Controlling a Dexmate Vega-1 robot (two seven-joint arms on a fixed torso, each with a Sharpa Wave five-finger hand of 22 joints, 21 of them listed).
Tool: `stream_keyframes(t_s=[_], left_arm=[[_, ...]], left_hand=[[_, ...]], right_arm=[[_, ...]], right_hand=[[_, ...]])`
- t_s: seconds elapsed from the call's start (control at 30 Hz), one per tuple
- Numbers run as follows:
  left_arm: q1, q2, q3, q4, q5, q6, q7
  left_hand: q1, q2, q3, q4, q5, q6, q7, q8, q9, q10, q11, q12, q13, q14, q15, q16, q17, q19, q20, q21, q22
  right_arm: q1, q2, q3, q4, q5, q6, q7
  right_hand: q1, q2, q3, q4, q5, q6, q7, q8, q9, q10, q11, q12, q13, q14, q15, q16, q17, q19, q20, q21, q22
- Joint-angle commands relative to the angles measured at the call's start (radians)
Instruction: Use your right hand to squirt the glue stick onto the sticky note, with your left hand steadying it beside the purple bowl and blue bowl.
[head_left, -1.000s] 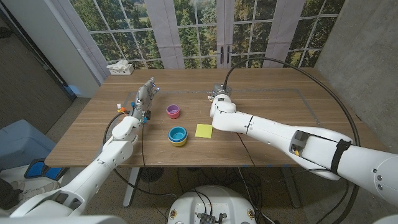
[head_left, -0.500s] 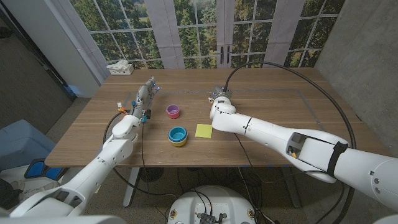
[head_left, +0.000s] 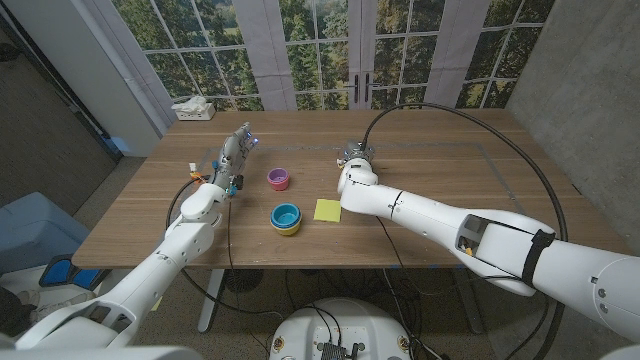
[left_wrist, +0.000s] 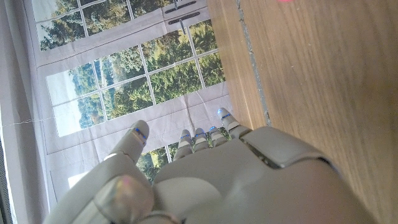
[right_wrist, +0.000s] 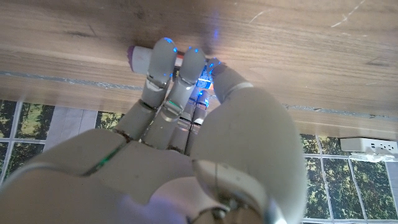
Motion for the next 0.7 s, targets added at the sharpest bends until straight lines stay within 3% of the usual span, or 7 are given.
stream_keyframes(t_s=[0.03, 0.27, 0.37, 0.57, 0.7], left_arm=[[0.006, 0.005, 0.001, -0.017, 0.004, 0.008, 0.009], [0.006, 0.006, 0.001, -0.018, 0.004, 0.010, 0.011], [0.006, 0.006, -0.001, -0.017, 0.004, 0.007, 0.010], [0.004, 0.008, -0.001, -0.014, 0.001, 0.008, 0.002], [0.000, 0.008, -0.001, -0.009, 0.000, 0.008, -0.002]], left_hand=[[0.009, 0.050, -0.004, -0.005, -0.001, 0.005, -0.001, 0.001, 0.005, -0.006, -0.002, 0.002, 0.003, -0.010, -0.036, -0.002, 0.001, 0.004, -0.044, -0.004, 0.005], [0.010, 0.050, -0.005, -0.006, -0.001, 0.005, -0.001, 0.001, 0.005, -0.006, -0.002, 0.002, 0.003, -0.010, -0.036, -0.002, 0.001, 0.005, -0.044, -0.006, 0.005], [0.010, 0.050, -0.005, -0.006, -0.001, 0.005, -0.001, 0.001, 0.005, -0.007, -0.003, 0.002, 0.003, -0.010, -0.037, -0.002, 0.001, 0.006, -0.044, -0.008, 0.005], [0.010, 0.050, -0.006, -0.007, -0.001, 0.005, 0.000, 0.000, 0.005, -0.008, -0.001, 0.002, 0.003, -0.010, -0.037, -0.002, 0.001, 0.007, -0.045, -0.011, 0.005], [0.010, 0.049, -0.007, -0.009, -0.001, 0.004, -0.001, 0.000, 0.005, -0.007, -0.001, 0.003, 0.003, -0.009, -0.037, -0.002, 0.000, 0.008, -0.044, -0.013, 0.005]], right_arm=[[-0.003, 0.020, 0.004, 0.055, 0.008, 0.022, -0.013], [0.007, 0.034, -0.003, 0.085, 0.018, 0.025, 0.006], [0.012, 0.040, -0.006, 0.100, 0.022, 0.023, 0.013], [0.033, 0.063, -0.021, 0.153, 0.029, 0.016, 0.035], [0.036, 0.064, -0.022, 0.161, 0.034, 0.025, 0.041]], right_hand=[[-0.007, 0.023, 0.002, 0.004, 0.005, 0.017, -0.002, -0.003, 0.003, 0.017, -0.002, 0.008, 0.008, -0.024, 0.001, -0.074, -0.064, -0.002, -0.096, -0.005, 0.000], [-0.023, 0.049, 0.010, 0.005, 0.007, 0.042, 0.009, -0.004, 0.003, 0.041, 0.006, 0.013, 0.010, -0.060, 0.004, -0.209, -0.188, 0.006, -0.099, -0.020, -0.001], [-0.022, 0.041, 0.008, -0.005, 0.007, 0.072, 0.014, 0.000, 0.004, 0.078, 0.013, 0.028, 0.019, -0.099, 0.006, -0.292, -0.267, 0.017, -0.102, -0.032, -0.001], [-0.014, 0.029, 0.008, -0.012, 0.006, 0.090, 0.015, 0.003, 0.006, 0.097, 0.012, 0.037, 0.028, -0.136, 0.002, -0.348, -0.315, 0.032, -0.101, -0.031, 0.002], [-0.007, 0.014, 0.012, -0.016, 0.007, 0.111, 0.023, 0.007, 0.008, 0.132, 0.023, 0.051, 0.037, -0.152, -0.004, -0.379, -0.344, -0.012, -0.098, -0.065, -0.007]])
